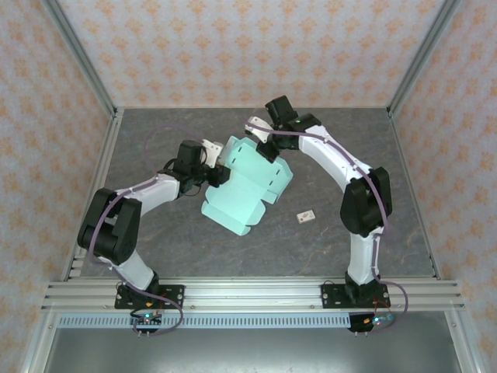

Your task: Fold the paper box

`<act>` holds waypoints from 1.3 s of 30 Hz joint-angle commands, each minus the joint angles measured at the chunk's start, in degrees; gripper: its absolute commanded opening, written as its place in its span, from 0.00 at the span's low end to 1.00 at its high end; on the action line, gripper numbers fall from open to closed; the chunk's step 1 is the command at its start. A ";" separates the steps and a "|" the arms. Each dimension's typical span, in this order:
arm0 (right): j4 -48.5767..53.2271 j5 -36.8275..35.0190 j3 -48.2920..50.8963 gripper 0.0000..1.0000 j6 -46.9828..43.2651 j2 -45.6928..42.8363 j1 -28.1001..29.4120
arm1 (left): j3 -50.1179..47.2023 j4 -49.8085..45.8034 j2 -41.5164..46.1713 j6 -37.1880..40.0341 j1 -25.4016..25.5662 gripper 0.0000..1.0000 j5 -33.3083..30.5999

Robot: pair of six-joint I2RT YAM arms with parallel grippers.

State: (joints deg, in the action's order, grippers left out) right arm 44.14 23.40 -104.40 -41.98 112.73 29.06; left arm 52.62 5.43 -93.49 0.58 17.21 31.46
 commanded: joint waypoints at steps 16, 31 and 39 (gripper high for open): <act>2.55 3.42 -3.74 0.00 4.41 2.32 0.12 | 0.95 -0.52 -0.69 7.97 8.14 0.28 -8.41; 2.93 0.76 -3.44 0.00 4.09 2.57 -0.28 | -0.06 -1.13 0.78 5.14 7.86 0.34 -1.85; 3.67 -0.39 -3.30 0.00 2.95 2.86 -0.32 | 0.90 -3.71 2.43 1.40 4.10 0.37 4.71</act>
State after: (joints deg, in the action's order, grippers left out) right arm 49.30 22.33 -106.30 -39.11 114.85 28.45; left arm 52.42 3.03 -94.06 3.90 21.54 30.35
